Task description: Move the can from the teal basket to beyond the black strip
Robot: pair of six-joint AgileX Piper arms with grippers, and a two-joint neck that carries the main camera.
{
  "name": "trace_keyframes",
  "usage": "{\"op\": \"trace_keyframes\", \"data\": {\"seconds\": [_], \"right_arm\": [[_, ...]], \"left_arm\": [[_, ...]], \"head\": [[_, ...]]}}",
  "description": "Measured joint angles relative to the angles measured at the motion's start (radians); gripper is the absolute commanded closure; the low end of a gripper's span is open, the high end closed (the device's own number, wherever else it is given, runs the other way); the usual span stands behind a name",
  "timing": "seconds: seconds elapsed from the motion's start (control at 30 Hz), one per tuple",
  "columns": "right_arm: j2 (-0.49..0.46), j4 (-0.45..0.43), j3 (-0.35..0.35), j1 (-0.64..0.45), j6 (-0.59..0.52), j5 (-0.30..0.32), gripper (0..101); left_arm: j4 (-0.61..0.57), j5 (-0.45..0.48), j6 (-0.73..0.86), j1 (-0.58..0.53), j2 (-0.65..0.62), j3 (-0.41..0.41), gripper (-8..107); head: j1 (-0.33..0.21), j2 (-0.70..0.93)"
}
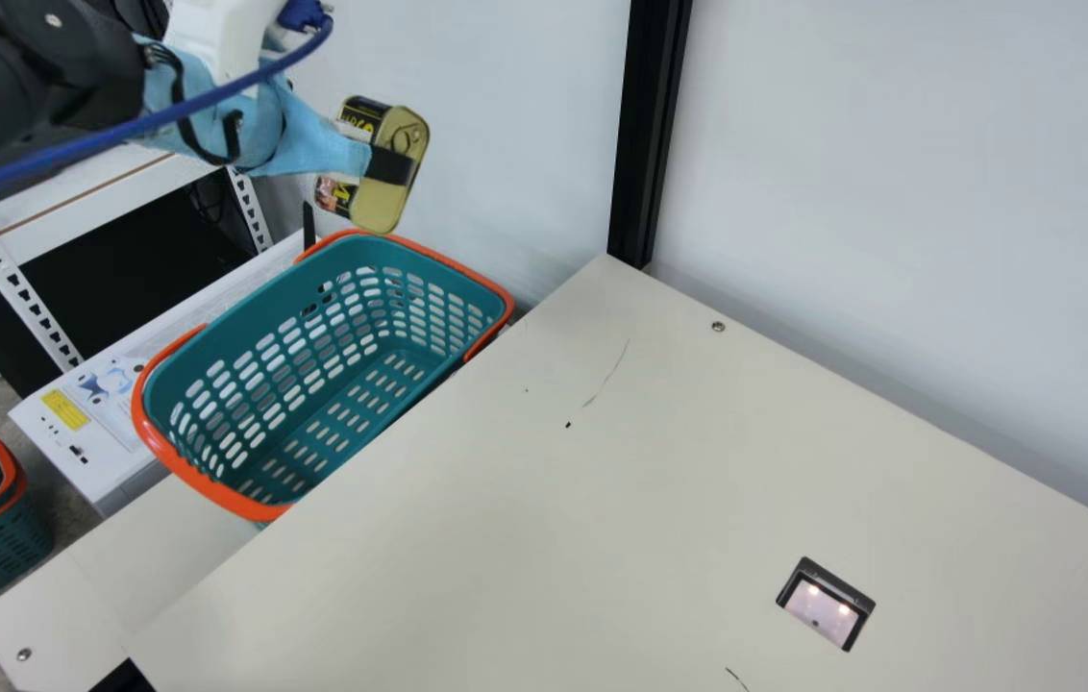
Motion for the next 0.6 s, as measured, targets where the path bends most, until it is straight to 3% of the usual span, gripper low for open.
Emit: {"op": "trace_keyframes", "data": {"seconds": [0.3, 0.6], "right_arm": [[0.0, 0.0, 0.0, 0.0, 0.0, 0.0, 0], [0.0, 0.0, 0.0, 0.0, 0.0, 0.0, 0]], "left_arm": [[-0.037, 0.221, -0.057, -0.037, -0.072, 0.051, 89], [-0.022, 0.238, -0.048, -0.048, -0.087, 0.068, 89]], "head": [[0.0, 0.0], [0.0, 0.0]]}}
